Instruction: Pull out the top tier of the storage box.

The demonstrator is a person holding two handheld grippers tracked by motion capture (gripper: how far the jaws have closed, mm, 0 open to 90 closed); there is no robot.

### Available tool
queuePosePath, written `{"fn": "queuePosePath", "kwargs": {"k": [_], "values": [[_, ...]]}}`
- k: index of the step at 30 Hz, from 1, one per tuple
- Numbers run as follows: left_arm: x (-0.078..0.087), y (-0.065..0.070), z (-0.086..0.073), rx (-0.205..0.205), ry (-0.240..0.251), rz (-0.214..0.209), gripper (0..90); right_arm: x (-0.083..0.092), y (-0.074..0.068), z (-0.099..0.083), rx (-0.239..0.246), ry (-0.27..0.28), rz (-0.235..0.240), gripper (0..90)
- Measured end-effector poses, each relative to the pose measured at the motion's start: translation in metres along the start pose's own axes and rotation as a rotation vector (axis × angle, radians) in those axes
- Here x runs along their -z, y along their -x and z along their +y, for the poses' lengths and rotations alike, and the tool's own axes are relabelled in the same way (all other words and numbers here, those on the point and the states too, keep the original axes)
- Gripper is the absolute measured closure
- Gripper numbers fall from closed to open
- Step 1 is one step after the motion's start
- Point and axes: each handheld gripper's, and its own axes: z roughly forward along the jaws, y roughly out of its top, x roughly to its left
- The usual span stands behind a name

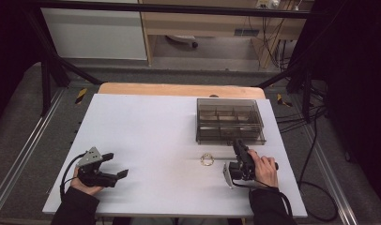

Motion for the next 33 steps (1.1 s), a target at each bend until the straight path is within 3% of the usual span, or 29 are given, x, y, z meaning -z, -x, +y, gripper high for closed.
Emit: {"fn": "queuePosePath", "kwargs": {"k": [33], "values": [[-0.0002, 0.0002, 0.0, -0.001, -0.003, -0.001, 5.0, 0.0076, -0.003, 0.0006, 0.008, -0.001, 0.011, 59.9]]}}
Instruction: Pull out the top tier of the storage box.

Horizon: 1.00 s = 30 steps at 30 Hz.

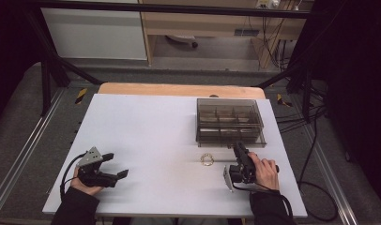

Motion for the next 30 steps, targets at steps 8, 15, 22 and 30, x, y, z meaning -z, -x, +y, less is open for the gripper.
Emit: {"fn": "queuePosePath", "kwargs": {"k": [8, 15, 22, 30], "values": [[0.0, 0.0, 0.0, 0.002, 0.0, -0.002, 5.0, 0.0, 0.0, 0.0, -0.003, 0.003, 0.011, 58.9], [0.0, 0.0, 0.0, 0.003, -0.001, -0.003, 5.0, 0.0, 0.006, 0.0, -0.084, 0.019, 0.057, 48.8], [0.0, 0.0, 0.0, 0.003, -0.002, -0.004, 5.0, 0.003, 0.019, 0.004, -0.268, 0.039, 0.137, 30.8], [0.0, 0.0, 0.0, 0.004, -0.003, -0.005, 5.0, 0.007, 0.031, 0.004, -0.518, 0.065, 0.236, 20.0]]}}
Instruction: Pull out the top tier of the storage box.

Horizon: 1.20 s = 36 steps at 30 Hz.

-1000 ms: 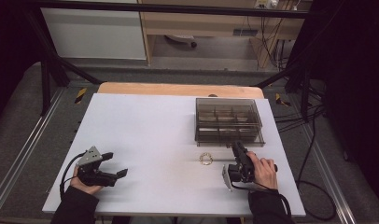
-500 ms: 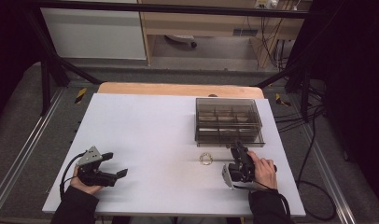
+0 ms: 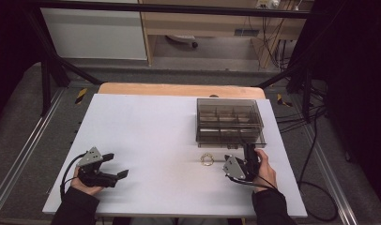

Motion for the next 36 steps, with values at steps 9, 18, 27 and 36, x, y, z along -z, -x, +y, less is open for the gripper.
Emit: {"fn": "queuePosePath", "kwargs": {"k": [9, 18, 27, 36], "values": [[0.0, 0.0, 0.0, 0.001, 0.0, -0.002, 5.0, 0.008, 0.01, -0.002, -0.246, 0.014, 0.124, 13.3], [0.0, 0.0, 0.0, 0.001, -0.001, -0.004, 5.0, 0.015, 0.014, -0.01, -0.439, 0.014, 0.249, 9.4], [0.0, 0.001, 0.0, 0.003, 0.0, -0.003, 5.0, 0.02, 0.01, -0.018, -0.582, 0.039, 0.332, 8.0], [0.001, 0.0, 0.001, 0.004, 0.001, -0.003, 5.0, 0.019, 0.003, -0.026, -0.665, 0.026, 0.4, 6.6]]}}
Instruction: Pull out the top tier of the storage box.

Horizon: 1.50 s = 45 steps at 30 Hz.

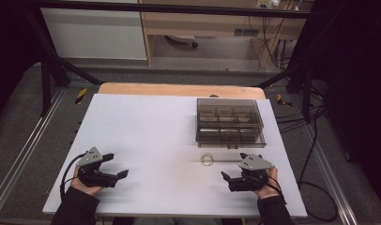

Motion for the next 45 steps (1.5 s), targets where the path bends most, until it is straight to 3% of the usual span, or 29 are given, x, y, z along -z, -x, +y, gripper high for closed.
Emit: {"fn": "queuePosePath", "kwargs": {"k": [5, 12, 31, 45], "values": [[-0.001, 0.0, -0.001, 0.002, -0.003, -0.001, 5.0, 0.0, 0.0, -0.004, -0.058, 0.008, 0.034, 6.7], [0.0, -0.001, -0.001, 0.003, -0.003, -0.001, 5.0, -0.006, -0.001, -0.003, -0.102, -0.005, 0.071, 5.8], [0.001, -0.001, -0.001, 0.006, 0.001, -0.003, 5.0, -0.021, -0.007, 0.003, -0.183, -0.032, 0.138, 3.7], [0.0, -0.001, -0.001, 0.006, 0.0, -0.002, 5.0, -0.031, -0.016, 0.01, -0.15, -0.035, 0.174, 2.0]]}}
